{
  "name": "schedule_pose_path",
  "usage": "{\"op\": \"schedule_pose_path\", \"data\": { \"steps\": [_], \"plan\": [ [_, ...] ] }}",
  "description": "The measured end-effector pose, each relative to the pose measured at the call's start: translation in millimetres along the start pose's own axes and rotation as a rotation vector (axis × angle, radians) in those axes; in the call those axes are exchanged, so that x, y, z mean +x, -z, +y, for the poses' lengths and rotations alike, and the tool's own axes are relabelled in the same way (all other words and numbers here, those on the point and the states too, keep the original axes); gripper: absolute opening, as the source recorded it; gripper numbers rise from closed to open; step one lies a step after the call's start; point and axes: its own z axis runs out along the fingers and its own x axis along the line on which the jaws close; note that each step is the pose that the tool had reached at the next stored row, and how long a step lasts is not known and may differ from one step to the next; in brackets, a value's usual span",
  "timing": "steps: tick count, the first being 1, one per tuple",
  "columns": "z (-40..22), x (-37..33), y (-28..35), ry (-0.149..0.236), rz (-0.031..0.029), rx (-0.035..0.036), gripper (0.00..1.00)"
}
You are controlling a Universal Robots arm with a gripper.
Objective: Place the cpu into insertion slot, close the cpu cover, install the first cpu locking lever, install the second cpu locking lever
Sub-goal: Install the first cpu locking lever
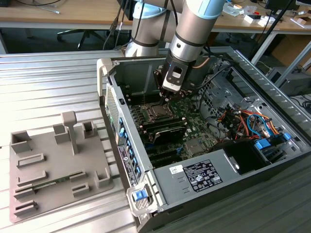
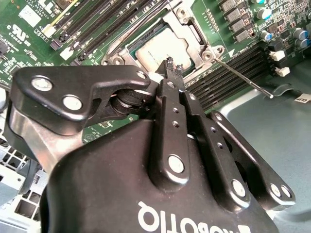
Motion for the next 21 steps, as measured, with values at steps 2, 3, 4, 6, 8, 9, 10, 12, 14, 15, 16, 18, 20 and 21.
{"op": "schedule_pose_path", "data": {
  "steps": [2,3,4,6,8,9,10,12,14,15,16,18,20,21],
  "plan": [
    [0.0,0.0,0.0,0.005,-0.0003,0.0001,0.11],
    [0.0,0.0,0.0,0.009,-0.0005,0.0002,0.11],
    [0.0,0.0,0.0,0.012,-0.0007,0.0003,0.11],
    [0.0,0.0,0.0,0.018,-0.0011,0.0005,0.11],
    [0.0,0.0,0.0,0.025,-0.0014,0.0007,0.11],
    [0.0,0.0,0.0,0.028,-0.0016,0.0008,0.11],
    [0.0,0.0,0.0,0.031,-0.0018,0.0009,0.11],
    [0.0,0.0,0.0,0.037,-0.0021,0.001,0.11],
    [0.0,0.0,0.0,0.043,-0.0025,0.0012,0.11],
    [0.0,0.0,0.0,0.046,-0.0026,0.0013,0.11],
    [0.0,0.0,0.0,0.049,-0.0028,0.0014,0.11],
    [0.0,0.0,0.0,0.058,-0.0033,0.0016,0.11],
    [0.0,0.0,0.0,0.067,-0.0038,0.0019,0.11],
    [0.0,0.0,0.0,0.07,-0.0041,0.002,0.11]
  ]
}}
